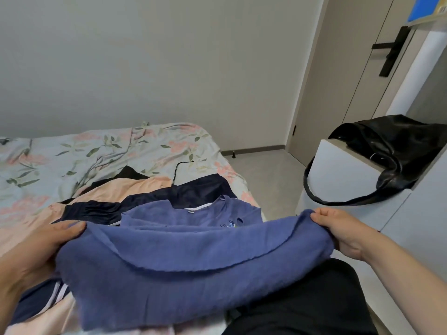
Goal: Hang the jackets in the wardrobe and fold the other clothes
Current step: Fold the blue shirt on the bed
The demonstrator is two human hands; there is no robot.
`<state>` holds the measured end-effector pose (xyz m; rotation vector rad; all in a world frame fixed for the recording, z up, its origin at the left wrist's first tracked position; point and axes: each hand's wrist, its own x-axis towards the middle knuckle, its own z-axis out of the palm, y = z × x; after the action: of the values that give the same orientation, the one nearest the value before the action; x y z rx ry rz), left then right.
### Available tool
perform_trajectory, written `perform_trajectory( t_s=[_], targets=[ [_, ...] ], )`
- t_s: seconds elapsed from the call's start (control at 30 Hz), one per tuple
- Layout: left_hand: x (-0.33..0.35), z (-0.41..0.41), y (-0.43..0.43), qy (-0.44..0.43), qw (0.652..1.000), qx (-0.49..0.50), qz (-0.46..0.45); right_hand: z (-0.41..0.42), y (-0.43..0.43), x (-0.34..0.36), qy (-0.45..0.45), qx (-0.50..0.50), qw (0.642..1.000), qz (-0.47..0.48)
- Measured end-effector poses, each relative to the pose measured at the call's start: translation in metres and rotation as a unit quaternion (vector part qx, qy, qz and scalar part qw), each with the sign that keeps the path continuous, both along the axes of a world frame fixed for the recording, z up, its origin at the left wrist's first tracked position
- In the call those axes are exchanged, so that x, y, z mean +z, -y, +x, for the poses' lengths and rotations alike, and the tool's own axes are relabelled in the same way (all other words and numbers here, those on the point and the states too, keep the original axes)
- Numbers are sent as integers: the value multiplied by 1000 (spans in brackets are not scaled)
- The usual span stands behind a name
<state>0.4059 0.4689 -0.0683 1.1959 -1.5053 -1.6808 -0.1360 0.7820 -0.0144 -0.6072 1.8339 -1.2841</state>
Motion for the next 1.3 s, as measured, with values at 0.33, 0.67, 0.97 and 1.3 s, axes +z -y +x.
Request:
perform_trajectory(
  t_s=[0.33,0.67,0.97,1.3],
  targets=[
    [-52,-70,59,128,954,259,82,-32,145,-63,-119,-67,988,68],
    [-80,-100,105,373,890,238,-111,-50,242,-129,-117,-48,973,192],
    [-58,-119,15,409,825,136,-364,-33,193,-141,-262,21,950,167],
    [-121,-94,-113,349,747,-237,-514,63,82,-118,-471,529,678,194]
  ],
)
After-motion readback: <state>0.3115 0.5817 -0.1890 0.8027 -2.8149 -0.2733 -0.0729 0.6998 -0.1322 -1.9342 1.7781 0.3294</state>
